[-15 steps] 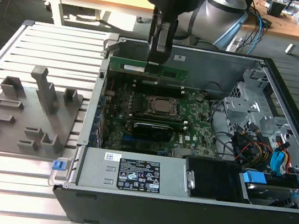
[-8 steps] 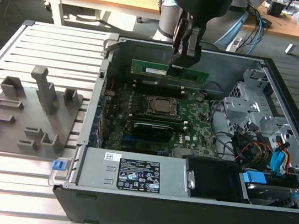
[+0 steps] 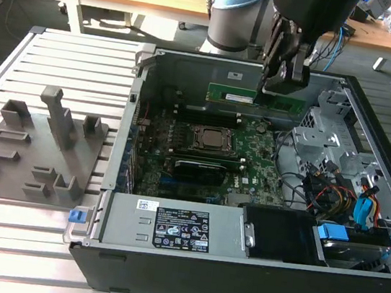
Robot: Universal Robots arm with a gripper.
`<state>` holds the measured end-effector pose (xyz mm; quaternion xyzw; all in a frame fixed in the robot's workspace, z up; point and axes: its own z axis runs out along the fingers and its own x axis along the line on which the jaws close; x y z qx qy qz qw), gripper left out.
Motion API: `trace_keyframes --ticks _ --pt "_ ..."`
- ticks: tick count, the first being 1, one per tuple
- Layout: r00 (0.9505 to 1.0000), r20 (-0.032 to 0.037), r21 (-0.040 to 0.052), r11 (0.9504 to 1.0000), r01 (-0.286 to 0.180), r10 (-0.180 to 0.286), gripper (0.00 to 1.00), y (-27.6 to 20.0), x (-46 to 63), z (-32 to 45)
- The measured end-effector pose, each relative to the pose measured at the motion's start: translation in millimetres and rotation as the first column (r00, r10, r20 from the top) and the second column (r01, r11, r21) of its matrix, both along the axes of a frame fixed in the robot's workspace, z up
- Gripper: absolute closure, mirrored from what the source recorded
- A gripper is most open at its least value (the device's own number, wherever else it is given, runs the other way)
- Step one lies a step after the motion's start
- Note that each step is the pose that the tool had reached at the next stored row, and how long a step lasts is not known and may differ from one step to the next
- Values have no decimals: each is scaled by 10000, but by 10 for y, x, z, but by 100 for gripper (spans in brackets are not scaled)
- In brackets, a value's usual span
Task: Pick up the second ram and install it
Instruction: 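Pick up the second ram and move it above second insertion slot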
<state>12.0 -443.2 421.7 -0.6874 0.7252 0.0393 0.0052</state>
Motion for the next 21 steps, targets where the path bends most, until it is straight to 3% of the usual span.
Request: trace_keyframes --ticks 3,6,16,18,21 --pt "10000 -8 -22 10000 0 0 86 8 402 0" --pt "10000 -13 -33 10000 2 -2 86 16 633 0" --pt "10000 -29 -80 10000 1 -2 86 50 1160 -1" --pt "10000 -36 -108 9999 1 -1 86 71 1309 -3" --pt "10000 -44 -120 9999 1 -1 86 141 1432 -6"
